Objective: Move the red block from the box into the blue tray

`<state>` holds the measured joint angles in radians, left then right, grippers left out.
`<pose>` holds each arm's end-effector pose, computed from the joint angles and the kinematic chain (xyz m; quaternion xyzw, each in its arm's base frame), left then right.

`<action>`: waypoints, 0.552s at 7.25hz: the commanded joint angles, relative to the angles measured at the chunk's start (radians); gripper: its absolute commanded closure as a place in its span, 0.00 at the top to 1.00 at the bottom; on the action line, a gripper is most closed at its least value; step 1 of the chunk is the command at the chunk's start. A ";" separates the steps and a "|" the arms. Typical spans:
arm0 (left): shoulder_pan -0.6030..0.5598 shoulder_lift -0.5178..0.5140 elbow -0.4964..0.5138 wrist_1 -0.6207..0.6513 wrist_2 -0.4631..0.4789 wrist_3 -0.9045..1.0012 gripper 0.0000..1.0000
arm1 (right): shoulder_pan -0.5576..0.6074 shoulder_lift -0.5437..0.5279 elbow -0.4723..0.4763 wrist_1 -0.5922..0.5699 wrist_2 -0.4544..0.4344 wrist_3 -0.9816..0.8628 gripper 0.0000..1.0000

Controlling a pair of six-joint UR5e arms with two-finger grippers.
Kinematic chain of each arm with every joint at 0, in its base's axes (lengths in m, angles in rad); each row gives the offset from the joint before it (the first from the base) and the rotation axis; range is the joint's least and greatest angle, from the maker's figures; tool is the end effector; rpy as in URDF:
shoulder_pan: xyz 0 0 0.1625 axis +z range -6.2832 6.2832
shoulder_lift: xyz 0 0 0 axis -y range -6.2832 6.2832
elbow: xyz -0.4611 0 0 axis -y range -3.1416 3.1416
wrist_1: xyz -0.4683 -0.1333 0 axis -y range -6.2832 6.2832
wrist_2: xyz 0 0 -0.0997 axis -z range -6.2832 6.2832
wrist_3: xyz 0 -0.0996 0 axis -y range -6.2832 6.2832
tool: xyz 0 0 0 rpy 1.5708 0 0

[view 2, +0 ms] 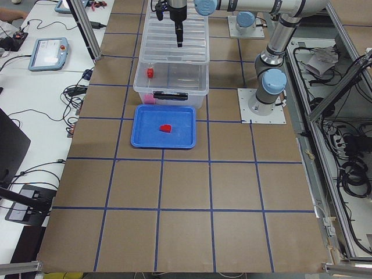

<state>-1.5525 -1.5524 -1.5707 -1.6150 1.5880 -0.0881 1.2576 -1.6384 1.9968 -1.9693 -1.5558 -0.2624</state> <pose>-0.1214 -0.5592 0.5301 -0.0531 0.9985 0.0125 0.0090 -0.0292 -0.5277 0.3628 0.0252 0.9995 -0.0214 0.0015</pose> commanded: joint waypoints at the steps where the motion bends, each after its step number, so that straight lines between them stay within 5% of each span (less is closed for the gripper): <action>1: 0.031 0.008 -0.009 -0.014 0.003 0.017 1.00 | 0.096 0.024 -0.006 -0.058 0.008 0.136 1.00; 4: 0.077 0.011 -0.011 -0.023 0.006 0.195 1.00 | 0.245 0.084 -0.048 -0.117 0.011 0.210 1.00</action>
<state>-1.4901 -1.5432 -1.5802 -1.6356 1.5926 0.0479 1.4438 -1.5834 1.9742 -2.0667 -1.5467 -0.0752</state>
